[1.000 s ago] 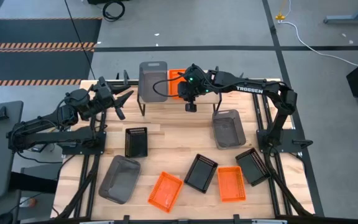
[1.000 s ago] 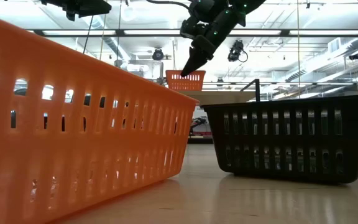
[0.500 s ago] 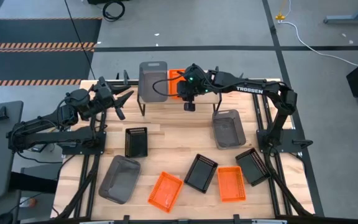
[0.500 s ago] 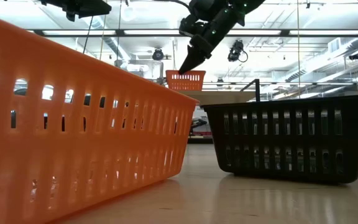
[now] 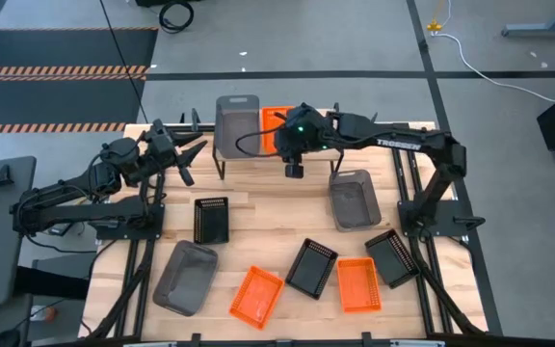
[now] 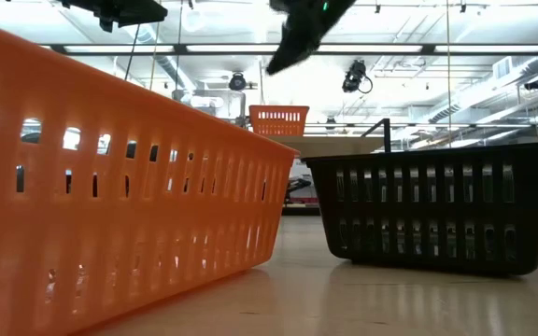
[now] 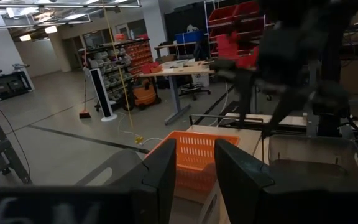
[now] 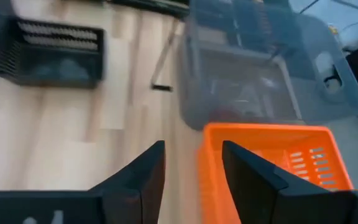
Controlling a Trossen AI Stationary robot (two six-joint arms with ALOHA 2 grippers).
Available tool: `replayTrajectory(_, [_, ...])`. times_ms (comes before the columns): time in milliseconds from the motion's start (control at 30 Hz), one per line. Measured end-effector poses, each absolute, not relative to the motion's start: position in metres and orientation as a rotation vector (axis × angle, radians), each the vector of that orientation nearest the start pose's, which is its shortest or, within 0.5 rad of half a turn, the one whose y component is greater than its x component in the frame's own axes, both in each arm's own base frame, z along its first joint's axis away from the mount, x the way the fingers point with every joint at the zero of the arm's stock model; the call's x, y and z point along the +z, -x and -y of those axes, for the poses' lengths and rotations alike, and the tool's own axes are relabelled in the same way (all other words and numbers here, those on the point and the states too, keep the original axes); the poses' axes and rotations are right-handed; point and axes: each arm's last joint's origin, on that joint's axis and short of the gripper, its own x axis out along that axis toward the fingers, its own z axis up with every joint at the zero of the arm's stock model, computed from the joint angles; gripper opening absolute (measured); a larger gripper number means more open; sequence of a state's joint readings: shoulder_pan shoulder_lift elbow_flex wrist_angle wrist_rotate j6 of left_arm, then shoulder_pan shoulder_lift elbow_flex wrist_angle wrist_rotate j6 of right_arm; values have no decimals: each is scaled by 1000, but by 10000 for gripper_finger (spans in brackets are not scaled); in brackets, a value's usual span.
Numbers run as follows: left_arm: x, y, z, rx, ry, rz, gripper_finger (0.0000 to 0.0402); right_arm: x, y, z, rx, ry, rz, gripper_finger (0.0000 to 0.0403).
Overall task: Stack baskets on shelf by color
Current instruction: Put the middle black basket on the shelf
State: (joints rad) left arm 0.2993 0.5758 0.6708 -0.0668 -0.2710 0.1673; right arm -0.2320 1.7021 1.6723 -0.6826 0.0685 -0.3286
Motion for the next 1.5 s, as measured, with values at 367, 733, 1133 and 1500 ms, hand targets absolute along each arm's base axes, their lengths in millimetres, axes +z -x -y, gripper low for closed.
replayTrajectory(367, [333,-124,-46,566,-164,-22,117,350,-336,39,-168,-31,-1045,179])
replayTrajectory(733, [336,-124,-46,569,-173,10,117,305,-329,-11,-195,-167,-1228,178])
replayTrajectory(1133, [335,-126,-44,469,-92,33,117,238,-310,-61,-233,-245,-1364,178])
replayTrajectory(1500, [325,-126,-43,451,0,-52,117,214,-306,-82,-232,-232,-1286,178])
